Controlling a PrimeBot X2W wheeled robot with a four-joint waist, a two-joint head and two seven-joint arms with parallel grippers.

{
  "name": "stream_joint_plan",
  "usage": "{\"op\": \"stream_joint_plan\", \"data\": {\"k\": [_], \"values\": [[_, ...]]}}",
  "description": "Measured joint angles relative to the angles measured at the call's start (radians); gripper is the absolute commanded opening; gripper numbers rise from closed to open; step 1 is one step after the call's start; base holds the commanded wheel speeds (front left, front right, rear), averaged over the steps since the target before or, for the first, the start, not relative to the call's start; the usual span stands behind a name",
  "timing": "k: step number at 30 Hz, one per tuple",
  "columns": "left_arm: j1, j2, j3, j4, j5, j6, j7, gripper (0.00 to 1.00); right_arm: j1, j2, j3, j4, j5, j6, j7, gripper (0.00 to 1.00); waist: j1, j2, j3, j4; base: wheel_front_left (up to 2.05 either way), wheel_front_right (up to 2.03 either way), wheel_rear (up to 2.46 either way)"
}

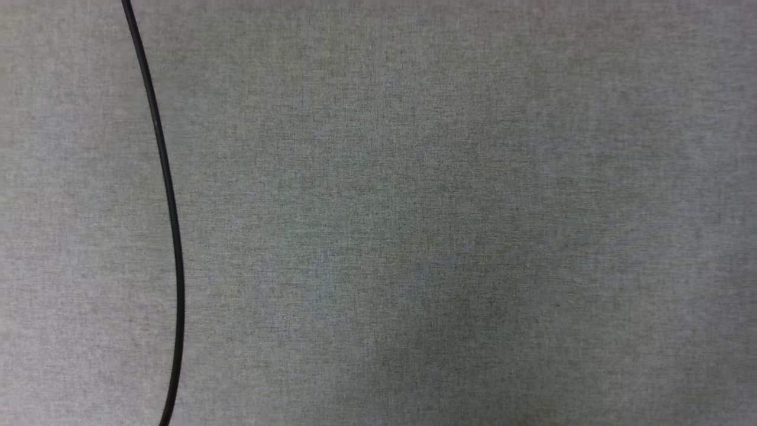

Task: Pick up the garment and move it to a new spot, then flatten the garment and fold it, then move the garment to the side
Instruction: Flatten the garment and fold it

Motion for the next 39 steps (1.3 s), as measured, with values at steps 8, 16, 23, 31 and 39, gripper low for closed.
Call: {"op": "stream_joint_plan", "data": {"k": [8,16,23,31,39], "values": [[0.105,-0.004,-0.036,0.057,-0.024,0.000,-0.039,0.00,0.071,0.006,0.098,0.109,0.046,0.000,-0.073,0.00,0.0000,0.0001,0.030,0.008,0.00,0.00,0.00],[0.324,0.022,-0.025,-0.044,-0.026,0.010,-0.044,0.00,0.231,-0.004,0.227,0.124,0.128,0.000,-0.139,0.00,-0.0002,0.0001,-0.017,0.003,0.00,0.00,0.00],[0.646,0.064,0.002,-0.229,-0.035,0.063,-0.045,0.00,0.431,-0.081,0.326,0.038,0.235,0.000,-0.163,0.00,-0.0003,0.0001,-0.100,0.003,0.00,0.00,0.00],[1.056,0.090,0.025,-0.409,-0.101,0.153,-0.040,0.00,0.699,-0.150,0.377,-0.083,0.324,0.000,-0.169,0.00,-0.0005,0.0001,-0.225,0.012,0.00,0.00,0.00],[1.429,0.087,0.014,-0.517,-0.162,0.231,-0.029,0.00,0.988,-0.169,0.367,-0.152,0.383,0.000,-0.162,0.00,-0.0005,0.0001,-0.350,0.018,0.00,0.00,0.00]]}}
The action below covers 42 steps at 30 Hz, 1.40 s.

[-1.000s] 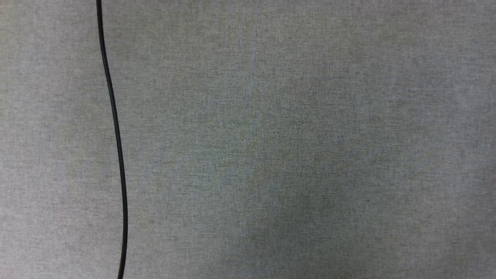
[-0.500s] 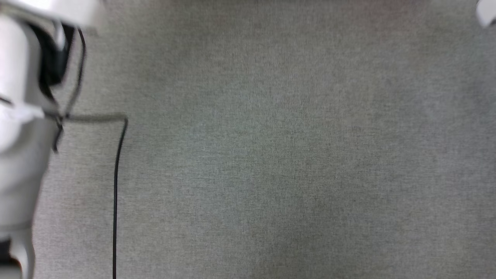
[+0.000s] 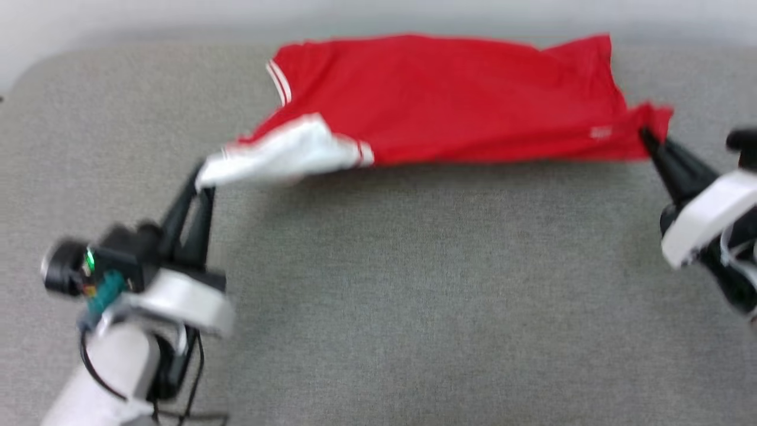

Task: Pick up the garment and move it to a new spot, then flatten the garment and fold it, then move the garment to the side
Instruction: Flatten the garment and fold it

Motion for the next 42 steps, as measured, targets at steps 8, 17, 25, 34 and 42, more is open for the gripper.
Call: {"op": "stream_joint_plan", "data": {"k": [8,17,25,34,42], "values": [[0.288,-0.001,-0.030,-0.012,-0.059,0.026,0.004,0.00,0.281,0.002,-0.082,-0.008,0.015,0.000,-0.029,0.00,-0.0001,0.0000,-0.117,0.010,0.00,0.00,0.00],[0.555,0.006,-0.064,-0.058,-0.121,0.049,0.034,0.00,0.579,0.046,-0.189,-0.058,0.020,0.000,-0.019,0.00,0.0000,0.0000,-0.234,0.020,0.00,0.00,0.00],[0.659,0.013,-0.079,-0.089,-0.155,0.071,0.068,0.00,0.799,0.065,-0.312,-0.135,-0.039,0.000,0.008,0.00,0.0000,0.0001,-0.292,0.039,0.00,0.00,0.00],[0.673,0.005,-0.099,-0.063,-0.164,0.067,0.075,0.00,0.936,0.114,-0.439,-0.262,-0.125,0.000,0.105,0.00,0.0002,0.0000,-0.292,0.032,0.00,0.00,0.00],[0.553,0.010,-0.098,-0.022,-0.129,0.038,0.056,0.00,0.951,0.157,-0.504,-0.345,-0.170,0.000,0.176,0.00,0.0002,0.0000,-0.282,0.022,0.00,0.00,0.00]]}}
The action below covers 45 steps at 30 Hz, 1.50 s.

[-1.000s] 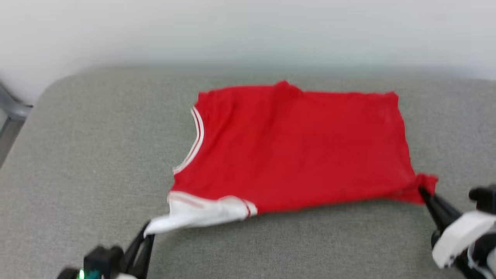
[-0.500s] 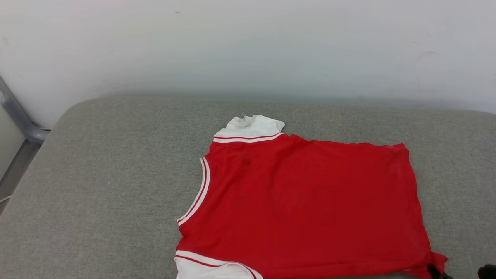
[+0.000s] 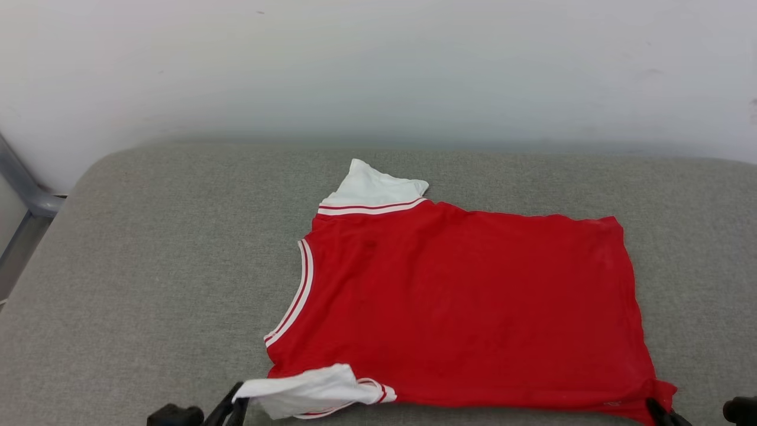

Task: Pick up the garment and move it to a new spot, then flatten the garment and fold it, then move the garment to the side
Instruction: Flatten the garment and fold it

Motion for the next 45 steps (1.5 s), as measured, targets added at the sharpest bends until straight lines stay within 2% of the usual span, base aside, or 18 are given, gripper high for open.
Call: {"op": "stream_joint_plan", "data": {"k": [11,21,31,38,39,40,41,42,43,45], "values": [[-0.304,0.011,-0.027,0.112,0.056,-0.097,0.040,0.00,-0.069,0.021,-0.015,-0.044,-0.011,0.000,0.047,0.00,0.0001,0.0000,0.074,-0.037,0.00,0.00,0.00],[-0.521,-0.018,-0.049,0.338,0.069,-0.184,0.036,0.00,-0.239,0.015,0.039,0.010,0.006,0.000,0.072,0.00,0.0002,0.0000,0.180,-0.077,0.00,0.00,0.00],[-0.625,-0.068,-0.092,0.583,0.070,-0.237,-0.007,0.00,-0.351,0.003,0.104,0.119,0.010,0.000,0.077,0.00,0.0003,0.0000,0.273,-0.087,0.00,0.00,0.00],[-0.664,-0.107,-0.120,0.697,0.062,-0.256,-0.051,0.00,-0.373,-0.002,0.128,0.153,0.009,0.000,0.068,0.00,0.0002,0.0000,0.273,-0.081,0.00,0.00,0.00],[-0.668,-0.109,-0.122,0.709,0.062,-0.258,-0.055,0.00,-0.373,-0.001,0.129,0.156,0.009,0.000,0.064,0.11,0.0001,0.0000,0.269,-0.080,0.00,0.00,0.00],[-0.673,-0.111,-0.122,0.719,0.060,-0.260,-0.059,0.00,-0.373,0.001,0.129,0.158,0.009,0.000,0.060,0.42,0.0001,-0.0001,0.265,-0.080,0.00,0.00,0.00],[-0.677,-0.112,-0.121,0.727,0.057,-0.260,-0.061,0.12,-0.373,0.003,0.129,0.159,0.009,0.000,0.058,1.00,0.0001,-0.0001,0.259,-0.079,0.00,0.00,0.00],[-0.680,-0.112,-0.121,0.733,0.055,-0.262,-0.062,0.53,-0.373,0.004,0.128,0.159,0.009,0.000,0.055,1.00,0.0001,0.0000,0.254,-0.077,0.00,0.00,0.00],[-0.683,-0.112,-0.121,0.737,0.056,-0.263,-0.067,1.00,-0.372,0.005,0.127,0.158,0.008,0.000,0.050,1.00,0.0001,0.0000,0.247,-0.076,0.00,0.00,0.00],[-0.688,-0.111,-0.116,0.738,0.054,-0.263,-0.069,1.00,-0.371,0.007,0.120,0.148,0.007,0.000,0.039,1.00,0.0001,0.0000,0.233,-0.072,0.00,0.00,0.00]]}}
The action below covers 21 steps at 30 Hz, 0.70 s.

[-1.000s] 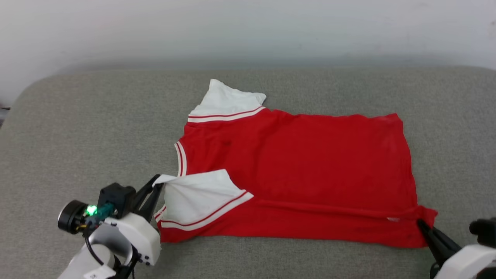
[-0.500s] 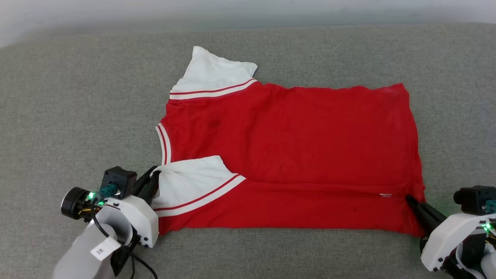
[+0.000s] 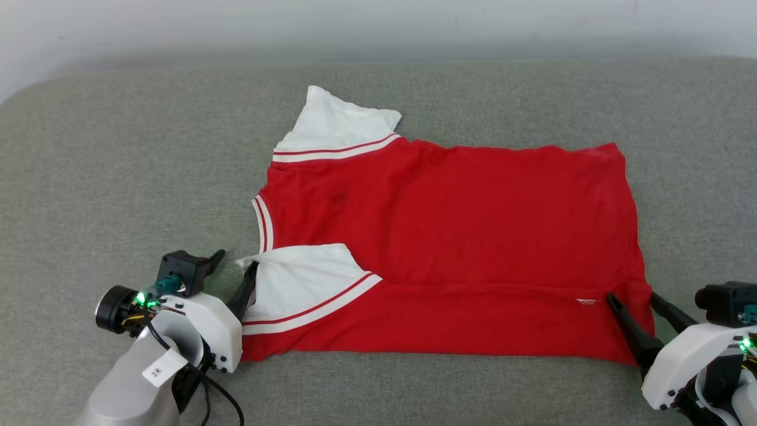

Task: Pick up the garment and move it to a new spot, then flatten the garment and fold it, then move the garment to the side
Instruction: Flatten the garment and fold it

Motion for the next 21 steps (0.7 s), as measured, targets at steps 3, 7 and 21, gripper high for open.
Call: {"op": "stream_joint_plan", "data": {"k": [3,7,21], "values": [[-0.009,0.008,0.009,-0.012,-0.011,-0.002,-0.001,1.00,0.013,0.001,-0.020,-0.023,-0.003,0.000,-0.013,1.00,0.0000,0.0000,-0.024,0.009,0.00,0.00,0.00],[-0.021,0.030,0.000,-0.065,-0.019,-0.005,0.005,1.00,0.039,0.002,-0.039,-0.063,-0.012,0.000,-0.013,1.00,-0.0001,0.0000,-0.055,0.027,0.00,0.00,0.00],[-0.102,0.198,-0.172,-0.357,-0.312,-0.006,0.551,1.00,0.076,0.036,-0.083,-0.125,-0.057,0.000,0.022,1.00,-0.0002,0.0000,-0.113,0.078,0.00,0.00,0.00]]}}
